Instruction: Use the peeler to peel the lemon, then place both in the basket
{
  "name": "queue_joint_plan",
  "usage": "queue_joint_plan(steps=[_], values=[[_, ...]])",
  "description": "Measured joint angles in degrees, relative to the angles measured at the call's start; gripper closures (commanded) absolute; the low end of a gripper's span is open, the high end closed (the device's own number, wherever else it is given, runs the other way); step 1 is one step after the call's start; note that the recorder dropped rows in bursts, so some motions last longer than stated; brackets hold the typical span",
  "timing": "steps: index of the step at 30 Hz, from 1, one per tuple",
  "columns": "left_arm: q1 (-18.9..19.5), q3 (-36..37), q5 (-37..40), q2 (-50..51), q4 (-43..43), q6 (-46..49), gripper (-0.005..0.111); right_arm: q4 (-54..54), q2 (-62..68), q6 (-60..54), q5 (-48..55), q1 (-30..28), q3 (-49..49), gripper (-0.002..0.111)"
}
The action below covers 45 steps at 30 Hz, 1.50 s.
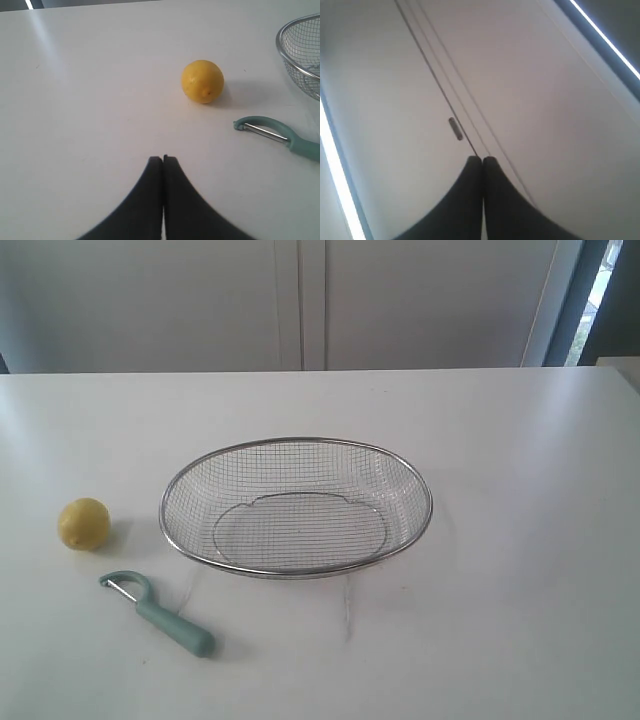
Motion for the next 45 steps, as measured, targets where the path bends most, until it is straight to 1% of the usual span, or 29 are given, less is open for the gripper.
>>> queue_joint_plan(steps=[3, 5, 9, 13, 17, 21, 26, 28, 32, 35, 41, 43, 44, 45], values=[[0.0, 0.0, 0.0, 0.0, 0.0, 0.0, 0.107, 7.9, 0.1, -9.6, 8.6, 0.0, -2.9, 0.108], [0.0, 0.0, 0.0, 0.0, 0.0, 0.0, 0.107, 10.1, 1.6, -16.3, 13.9, 0.0, -4.8, 0.108], [0.0, 0.0, 0.0, 0.0, 0.0, 0.0, 0.107, 11.4, 9.1, -28.6, 25.9, 0.0, -10.2, 0.108], [0.0, 0.0, 0.0, 0.0, 0.0, 0.0, 0.107, 11.3, 19.8, -36.1, 35.3, 0.0, -14.9, 0.108], [0.0, 0.0, 0.0, 0.0, 0.0, 0.0, 0.107, 10.8, 32.8, -38.3, 45.6, 0.0, -20.0, 0.108], [0.0, 0.0, 0.0, 0.0, 0.0, 0.0, 0.107, 10.6, 43.7, -38.0, 52.9, 0.0, -27.5, 0.108], [0.0, 0.0, 0.0, 0.0, 0.0, 0.0, 0.107, 10.6, 53.2, -37.8, 61.4, 0.2, -35.9, 0.108], [0.0, 0.0, 0.0, 0.0, 0.0, 0.0, 0.107, 10.6, 56.1, -37.8, 64.5, 1.3, -39.4, 0.108], [0.0, 0.0, 0.0, 0.0, 0.0, 0.0, 0.107, 10.0, 60.6, -37.9, 69.4, 5.3, -45.8, 0.108], [0.0, 0.0, 0.0, 0.0, 0.0, 0.0, 0.107, 8.7, 64.2, -37.9, 72.8, 9.7, -50.6, 0.108], [0.0, 0.0, 0.0, 0.0, 0.0, 0.0, 0.107, 0.5, 71.6, -31.8, 77.4, 21.5, -59.6, 0.108], [0.0, 0.0, 0.0, 0.0, 0.0, 0.0, 0.107, -3.4, 74.8, -28.9, 79.1, 25.6, -62.6, 0.108], [0.0, 0.0, 0.0, 0.0, 0.0, 0.0, 0.107, -5.9, 78.1, -27.0, 80.3, 28.8, -65.0, 0.108], [0.0, 0.0, 0.0, 0.0, 0.0, 0.0, 0.107, -6.6, 79.8, -26.6, 80.7, 30.5, -66.2, 0.108]])
